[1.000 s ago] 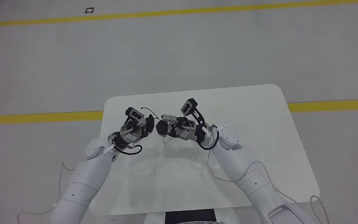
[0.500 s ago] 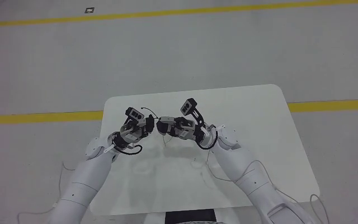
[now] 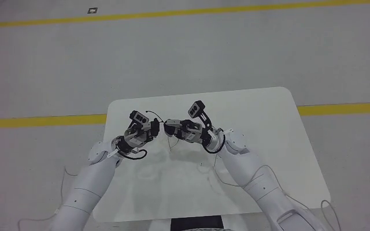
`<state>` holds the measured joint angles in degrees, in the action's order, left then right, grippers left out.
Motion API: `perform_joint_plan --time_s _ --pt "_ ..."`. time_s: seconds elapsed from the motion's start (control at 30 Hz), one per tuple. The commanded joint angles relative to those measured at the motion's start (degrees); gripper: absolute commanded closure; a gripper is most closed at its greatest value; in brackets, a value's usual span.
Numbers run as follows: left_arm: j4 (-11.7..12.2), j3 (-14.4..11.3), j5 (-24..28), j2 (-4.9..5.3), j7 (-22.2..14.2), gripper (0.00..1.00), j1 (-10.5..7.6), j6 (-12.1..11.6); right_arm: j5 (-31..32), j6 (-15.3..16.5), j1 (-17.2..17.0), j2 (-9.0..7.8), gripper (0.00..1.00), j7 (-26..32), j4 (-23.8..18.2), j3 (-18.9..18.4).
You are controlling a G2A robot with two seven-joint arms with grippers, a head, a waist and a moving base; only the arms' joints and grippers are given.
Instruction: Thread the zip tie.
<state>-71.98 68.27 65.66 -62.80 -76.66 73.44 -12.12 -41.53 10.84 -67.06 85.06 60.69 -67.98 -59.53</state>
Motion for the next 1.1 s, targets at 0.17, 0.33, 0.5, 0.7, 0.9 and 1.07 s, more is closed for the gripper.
perform_joint_plan --time_s 0.17,0.33,0.5,0.7,0.9,1.07 --pt "0.00 0.00 0.00 0.00 0.00 1.00 0.00 0.00 -0.29 0.03 0.28 -0.08 0.90 -0.61 0.24 0.21" --pt "0.00 0.00 0.00 0.00 0.00 1.00 0.00 0.00 -0.73 -0.05 0.76 -0.06 0.93 -0.98 0.86 0.55" --pt "0.00 0.00 0.00 0.00 0.00 1.00 0.00 0.00 -0.88 0.31 1.07 -0.06 1.00 -1.14 1.23 0.79" --pt "0.00 0.00 0.00 0.00 0.00 1.00 0.00 0.00 -0.36 0.90 1.03 -0.20 1.00 -1.64 1.30 0.83" --pt "0.00 0.00 0.00 0.00 0.00 1.00 0.00 0.00 -0.06 1.03 0.82 -0.41 1.00 -1.84 1.45 0.71" --pt "0.00 0.00 0.00 0.00 0.00 1.00 0.00 0.00 0.28 0.89 0.60 -0.62 1.00 -2.10 1.42 0.52"
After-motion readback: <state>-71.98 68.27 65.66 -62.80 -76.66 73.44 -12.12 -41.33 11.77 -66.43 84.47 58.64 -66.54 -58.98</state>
